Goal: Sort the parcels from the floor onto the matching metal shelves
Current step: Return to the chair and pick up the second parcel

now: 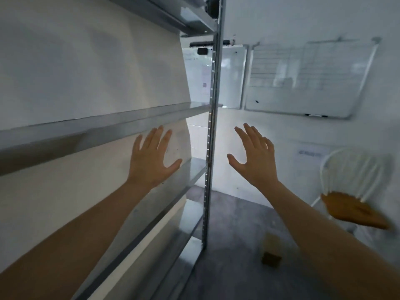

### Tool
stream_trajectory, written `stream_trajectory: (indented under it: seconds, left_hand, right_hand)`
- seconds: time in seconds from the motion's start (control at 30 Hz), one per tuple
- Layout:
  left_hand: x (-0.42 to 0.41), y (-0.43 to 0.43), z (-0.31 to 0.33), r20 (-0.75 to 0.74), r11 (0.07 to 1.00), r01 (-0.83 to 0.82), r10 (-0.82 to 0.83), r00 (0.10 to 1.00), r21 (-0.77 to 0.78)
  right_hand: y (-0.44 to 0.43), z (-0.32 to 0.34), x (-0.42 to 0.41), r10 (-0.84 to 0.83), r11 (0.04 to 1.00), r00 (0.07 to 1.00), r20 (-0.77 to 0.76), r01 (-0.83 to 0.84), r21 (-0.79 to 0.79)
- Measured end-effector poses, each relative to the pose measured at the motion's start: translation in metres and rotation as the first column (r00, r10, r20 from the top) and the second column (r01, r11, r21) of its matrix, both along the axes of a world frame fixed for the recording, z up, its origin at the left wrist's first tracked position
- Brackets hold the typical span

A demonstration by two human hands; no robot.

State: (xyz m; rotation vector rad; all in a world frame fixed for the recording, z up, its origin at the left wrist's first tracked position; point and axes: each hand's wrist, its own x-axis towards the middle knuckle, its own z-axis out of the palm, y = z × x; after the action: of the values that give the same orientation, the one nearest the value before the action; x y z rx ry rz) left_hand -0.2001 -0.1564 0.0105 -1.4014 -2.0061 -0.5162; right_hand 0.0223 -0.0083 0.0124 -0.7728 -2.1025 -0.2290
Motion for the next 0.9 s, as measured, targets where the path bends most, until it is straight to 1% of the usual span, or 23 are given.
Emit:
stream_trajectory:
  seconds: [0.13,0.23,0.33,0.47,0.6,0.67,0.8,0.9]
  left_hand:
    - [0.007,0.104,-0.026,0.046,0.986,0.167,-0.166,0.985,-0.015]
    - [0.011,0.183,-0.038,0.066,0.955,0.294,-0.291,0.954,-0.038]
    - [0.017,0.260,-0.050,0.071,0.924,0.380,-0.376,0.924,-0.048]
    - [0.035,0.346,-0.082,0.119,0.883,0.464,-0.454,0.883,-0.076]
    - [0.056,0.419,-0.121,0.151,0.837,0.527,-0.507,0.849,-0.146]
    - [0.067,0.456,-0.137,0.164,0.822,0.543,-0.520,0.838,-0.172]
    - [0.093,0.544,-0.162,0.173,0.805,0.561,-0.535,0.827,-0.191]
    - [0.117,0.615,-0.186,0.236,0.784,0.582,-0.536,0.810,-0.218]
  right_hand:
    - [0.070,-0.020,0.018,-0.138,0.989,0.988,0.064,0.141,-0.037]
    - [0.122,-0.028,0.028,-0.235,0.968,0.970,0.056,0.239,-0.079]
    - [0.169,-0.039,0.039,-0.326,0.937,0.944,0.050,0.329,-0.115]
    - [0.226,-0.065,0.058,-0.433,0.885,0.898,0.071,0.439,-0.156]
    - [0.286,-0.097,0.081,-0.499,0.841,0.863,0.075,0.504,-0.196]
    - [0.319,-0.111,0.096,-0.517,0.826,0.852,0.085,0.522,-0.212]
    - [0.399,-0.136,0.131,-0.534,0.797,0.832,0.151,0.555,-0.238]
    - [0.459,-0.161,0.158,-0.539,0.786,0.827,0.163,0.563,-0.255]
